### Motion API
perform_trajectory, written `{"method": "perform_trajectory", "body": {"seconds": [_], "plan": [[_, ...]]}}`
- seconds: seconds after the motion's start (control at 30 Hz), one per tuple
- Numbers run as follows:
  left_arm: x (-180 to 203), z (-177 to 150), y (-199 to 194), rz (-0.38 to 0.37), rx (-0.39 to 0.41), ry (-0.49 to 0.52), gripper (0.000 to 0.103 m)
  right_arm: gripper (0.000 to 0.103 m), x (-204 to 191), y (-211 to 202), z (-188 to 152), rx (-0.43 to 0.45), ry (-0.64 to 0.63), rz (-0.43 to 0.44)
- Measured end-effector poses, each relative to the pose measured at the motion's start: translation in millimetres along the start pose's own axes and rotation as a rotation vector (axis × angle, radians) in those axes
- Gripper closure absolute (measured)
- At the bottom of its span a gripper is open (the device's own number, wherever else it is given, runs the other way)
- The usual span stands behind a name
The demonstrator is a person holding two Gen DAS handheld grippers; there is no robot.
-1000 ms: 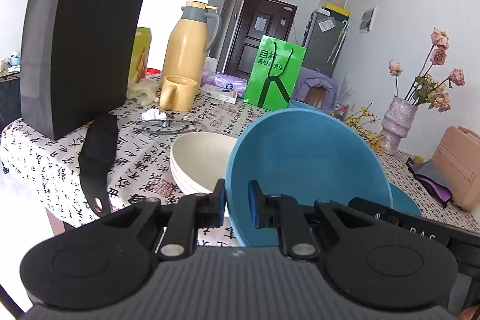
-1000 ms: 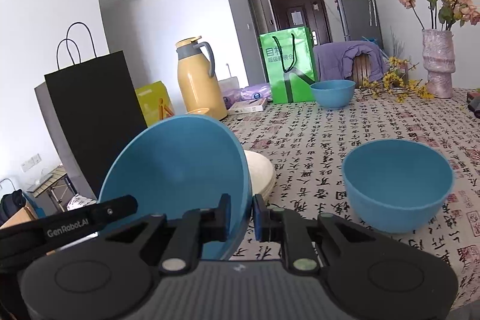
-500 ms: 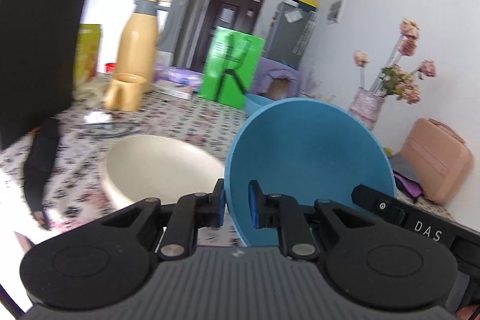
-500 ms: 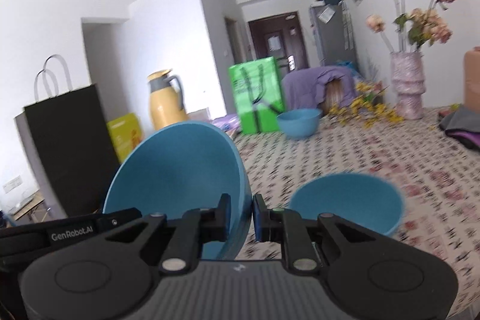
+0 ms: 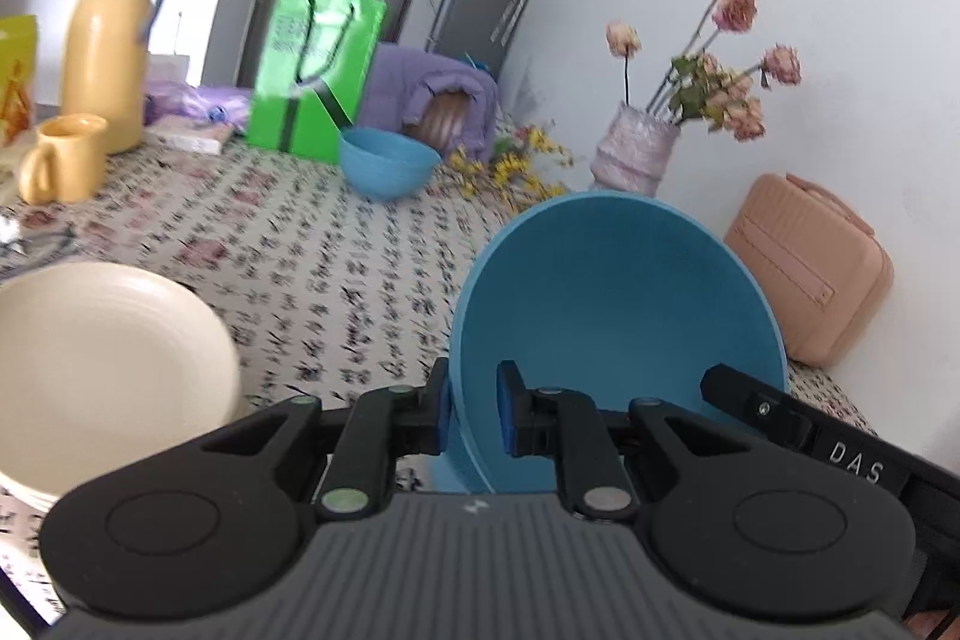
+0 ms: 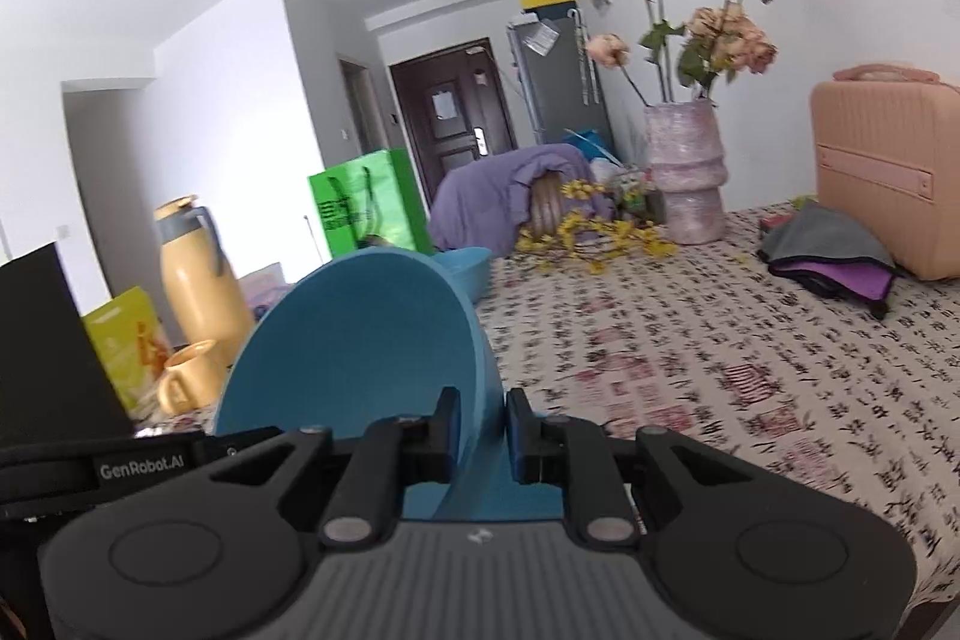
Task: Organize plates and bowls
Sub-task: 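Carry the held blue bowl with both tools toward the placed blue bowl, then lower the blue bowl into the placed blue bowl and open both tools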
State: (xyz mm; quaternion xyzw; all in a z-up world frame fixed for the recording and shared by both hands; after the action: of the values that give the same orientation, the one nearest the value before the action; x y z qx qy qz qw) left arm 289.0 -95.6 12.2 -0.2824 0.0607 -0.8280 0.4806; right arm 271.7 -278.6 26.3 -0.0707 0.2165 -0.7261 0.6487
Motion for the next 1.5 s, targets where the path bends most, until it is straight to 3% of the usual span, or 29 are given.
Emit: {"method": "perform_trajectory", "body": {"seconds": [0.23, 0.37, 0.47, 0.9, 1.0, 1.2, 1.3, 1.43, 1.5], "plan": [[-7.0, -10.3, 27.2, -0.006, -0.085, -0.035, 0.087, 0.084, 13.3, 18.6, -4.5, -0.051, 0.010, -0.002], [-10.7, -11.6, 28.8, 0.002, -0.095, -0.041, 0.084, 0.076, 18.0, 25.4, -7.9, -0.070, 0.042, 0.016], [-13.0, -10.6, 27.7, 0.014, -0.085, -0.041, 0.074, 0.075, 17.8, 30.3, -10.4, -0.080, 0.044, 0.030], [-8.2, -9.2, 18.6, 0.015, -0.060, -0.023, 0.070, 0.075, 18.6, 23.8, -6.4, -0.061, 0.044, 0.038], [-7.3, -6.1, 9.0, 0.023, -0.039, -0.007, 0.070, 0.075, 14.9, 16.9, -3.7, -0.048, 0.033, 0.039], [-11.9, -0.4, -28.7, 0.049, 0.027, 0.048, 0.056, 0.069, -4.1, -5.6, 2.6, -0.001, -0.011, 0.061], [-17.4, -5.7, -51.2, 0.075, 0.038, 0.101, 0.044, 0.057, -19.6, -18.2, 0.6, 0.026, -0.033, 0.078], [-20.4, -16.0, -87.5, 0.144, 0.083, 0.216, 0.014, 0.014, -45.0, -40.8, -6.8, 0.096, -0.080, 0.135], [-20.1, -21.4, -107.3, 0.184, 0.122, 0.273, 0.000, 0.007, -55.6, -54.9, -14.3, 0.151, -0.102, 0.155]]}}
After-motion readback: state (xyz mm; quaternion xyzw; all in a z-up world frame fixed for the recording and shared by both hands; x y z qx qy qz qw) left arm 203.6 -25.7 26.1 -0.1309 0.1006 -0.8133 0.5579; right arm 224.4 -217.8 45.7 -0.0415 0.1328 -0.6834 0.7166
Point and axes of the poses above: each gripper's, at about its wrist camera, not at the fingertips, and y roughly the way its jaws point, x to its right, z to its top, the point moved 6 cm from there along y, roughly the way its jaws point, and after that the axes turned 15 degrees about -z, right-handed, at the moved point
